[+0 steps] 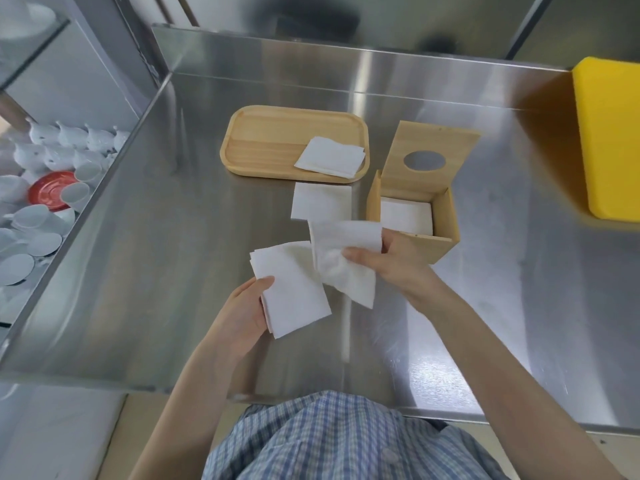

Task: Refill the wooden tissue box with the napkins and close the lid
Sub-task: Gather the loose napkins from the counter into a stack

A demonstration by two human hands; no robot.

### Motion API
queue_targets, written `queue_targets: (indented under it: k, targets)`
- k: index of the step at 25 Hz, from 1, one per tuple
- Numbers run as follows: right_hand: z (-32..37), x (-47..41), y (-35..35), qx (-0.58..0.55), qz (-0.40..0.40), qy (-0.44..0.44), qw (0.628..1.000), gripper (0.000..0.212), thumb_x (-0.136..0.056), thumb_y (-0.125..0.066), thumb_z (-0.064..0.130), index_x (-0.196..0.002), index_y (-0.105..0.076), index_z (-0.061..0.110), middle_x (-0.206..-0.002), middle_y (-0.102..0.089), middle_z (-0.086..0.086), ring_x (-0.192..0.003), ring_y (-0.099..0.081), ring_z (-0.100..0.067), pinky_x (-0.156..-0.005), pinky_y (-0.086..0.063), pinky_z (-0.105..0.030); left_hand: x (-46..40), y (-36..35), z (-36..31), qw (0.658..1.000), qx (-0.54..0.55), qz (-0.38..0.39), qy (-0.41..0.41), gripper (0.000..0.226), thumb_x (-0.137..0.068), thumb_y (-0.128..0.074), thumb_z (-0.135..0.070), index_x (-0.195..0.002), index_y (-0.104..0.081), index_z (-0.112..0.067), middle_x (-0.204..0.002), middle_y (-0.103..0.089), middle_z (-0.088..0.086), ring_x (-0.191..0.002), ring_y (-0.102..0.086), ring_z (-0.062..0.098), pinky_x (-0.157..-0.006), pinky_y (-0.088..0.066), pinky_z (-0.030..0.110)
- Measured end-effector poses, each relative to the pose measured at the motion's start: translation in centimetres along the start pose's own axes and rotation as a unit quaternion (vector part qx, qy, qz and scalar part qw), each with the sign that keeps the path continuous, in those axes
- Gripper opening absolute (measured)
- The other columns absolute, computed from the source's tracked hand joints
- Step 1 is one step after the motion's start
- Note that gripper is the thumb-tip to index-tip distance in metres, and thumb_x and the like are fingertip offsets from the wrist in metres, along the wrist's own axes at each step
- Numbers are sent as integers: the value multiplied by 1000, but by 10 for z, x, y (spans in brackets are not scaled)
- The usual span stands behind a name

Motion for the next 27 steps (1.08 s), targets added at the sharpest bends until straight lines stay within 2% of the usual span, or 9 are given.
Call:
queue_targets:
  k: [2,4,7,11,13,15,17,23,27]
  targets:
    - [16,9,0,-49,74,-4,996,16,-83,-65,9,-97,-66,16,-97,-71,2,-87,-67,-12,-83,-55,-23,1,-9,-1,1000,3,10,11,26,-96,-39,-14,-107,-62,-9,-96,-74,5,-80,-71,17,-81,-50,39]
    - [21,14,-6,-66,127,-20,989,11,-85,-63,11,-92,-67,19,-90,-73,6,-82,-69,-9,-82,-56,-23,1,-21,-2,999,14,35,23,31,-96,-38,-16,-117,-59,-8,-113,-68,9,-96,-67,22,-87,-49,42]
    - [6,10,-24,-11,117,-40,992,16,-87,-62,13,-103,-64,13,-100,-69,-2,-85,-66,-14,-81,-54,-23,1,-35,-2,997,7,67,25,36,-97,-36,-18,-124,-56,-5,-127,-60,13,-115,-56,31,-98,-43,47]
    - [-6,1,-32,110,45,-45,992,29,-87,-64,17,-113,-61,6,-101,-61,0,-82,-59,-13,-66,-46,-16,6,-39,-3,999,-4,52,11,33,-96,-37,-19,-97,-68,-9,-99,-61,14,-90,-58,25,-70,-45,31]
    - [-7,0,-32,155,46,-36,986,29,-87,-64,17,-113,-62,5,-101,-62,-1,-83,-59,-14,-66,-47,-21,7,-39,-1,998,9,55,19,33,-96,-38,-24,-105,-67,-12,-98,-69,7,-87,-66,20,-75,-52,32]
    - [-7,-2,-31,182,37,-26,982,27,-87,-63,16,-111,-63,6,-105,-66,-6,-90,-59,-17,-76,-48,-30,5,-37,0,998,28,52,23,35,-97,-37,-28,-118,-60,-12,-104,-69,6,-96,-64,21,-89,-49,39]
    - [-7,-3,-31,199,31,-19,979,24,-86,-62,16,-108,-65,7,-106,-68,-8,-92,-61,-20,-80,-48,-35,3,-37,0,998,35,56,24,35,-97,-36,-30,-118,-59,-13,-104,-70,6,-97,-65,21,-92,-47,39]
    - [-11,-12,-37,272,37,-6,962,25,-85,-62,19,-107,-65,7,-107,-69,-9,-95,-63,-25,-71,-45,-29,1,-31,1,997,-17,68,13,29,-96,-42,-17,-114,-63,-6,-99,-74,6,-85,-72,17,-75,-58,33]
    - [-11,-16,-40,280,53,1,959,27,-85,-62,21,-109,-63,9,-98,-64,-2,-87,-56,-15,-67,-44,-25,-1,-28,1,998,-23,60,14,28,-96,-41,-11,-115,-61,-7,-98,-73,7,-80,-72,17,-70,-59,32]
Point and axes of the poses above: each hand's wrist, its own x-axis away from the middle knuckle, its own y-axis out of the back of the hand, z = x × y, the point moved 6 cm from there along -x, towards the middle knuckle
